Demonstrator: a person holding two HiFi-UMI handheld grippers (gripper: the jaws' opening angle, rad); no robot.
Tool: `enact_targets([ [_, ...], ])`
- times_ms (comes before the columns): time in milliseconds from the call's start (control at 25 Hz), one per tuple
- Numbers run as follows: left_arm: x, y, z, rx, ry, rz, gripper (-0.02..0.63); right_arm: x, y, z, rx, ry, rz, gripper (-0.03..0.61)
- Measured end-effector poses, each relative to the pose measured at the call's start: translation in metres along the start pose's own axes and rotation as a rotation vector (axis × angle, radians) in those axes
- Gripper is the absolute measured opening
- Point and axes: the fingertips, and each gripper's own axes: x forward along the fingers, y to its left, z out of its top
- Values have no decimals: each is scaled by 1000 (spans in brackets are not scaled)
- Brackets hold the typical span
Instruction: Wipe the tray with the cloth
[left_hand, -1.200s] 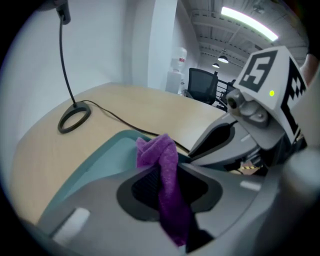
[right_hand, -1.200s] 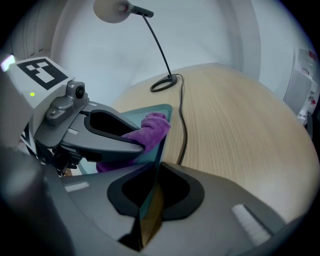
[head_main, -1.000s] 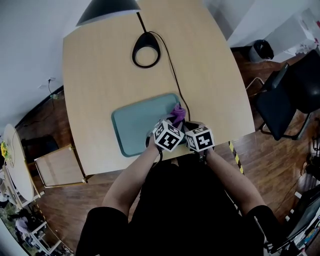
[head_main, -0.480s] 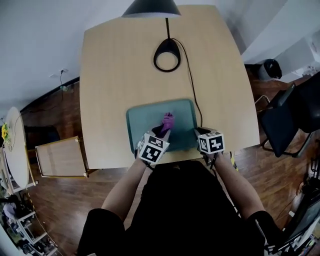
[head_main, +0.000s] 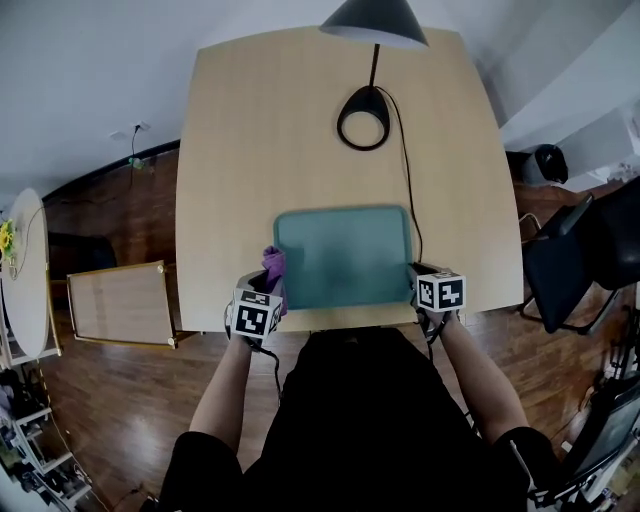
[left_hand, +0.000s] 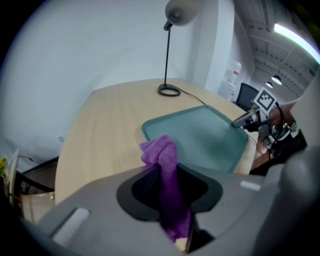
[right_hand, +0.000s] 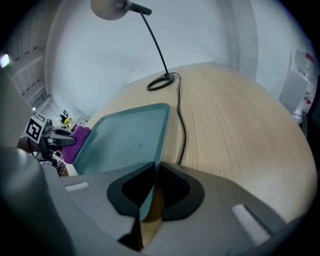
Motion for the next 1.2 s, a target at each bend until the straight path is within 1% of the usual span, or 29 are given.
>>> enact_targets([
  [80,12,-7,-1,-3,21,-11,120,0,1,1,4,1,-6,34],
  [120,20,-12,-1,17,27,-16,120,0,1,1,5,0,-8,34],
  [200,35,-29,1,82,35,-41,120,0,2,3,5,-5,-8,34],
  [360,49,-77,5,196,57,-112,120,0,5,5,8,-13,-6,32],
  [560,67,-144,25,265,66,-218,120,0,8,4,14,-16,7,32],
  [720,83,-198,44,355,77,-297,120,1,10,1,11,-14,10,32],
  [800,89,-222,51,382,77,-334,120,-1,12,2,4,-18,14,32],
  [840,91,-232,55,376,77,-353,120,-1,13,1,3,-18,17,32],
  [880,93,-241,59,349,79,-374,120,-1,14,1,3,-18,21,32],
  [1000,91,-266,73,207,105,-446,120,-2,10,2,-1,-15,32,32],
  [1040,92,-271,74,190,110,-456,120,-2,9,1,-1,-14,34,32],
  [1120,91,-272,74,199,103,-466,120,-2,7,0,-2,-13,36,32],
  [1200,86,-261,73,185,89,-467,120,-1,7,0,-4,-12,40,32],
])
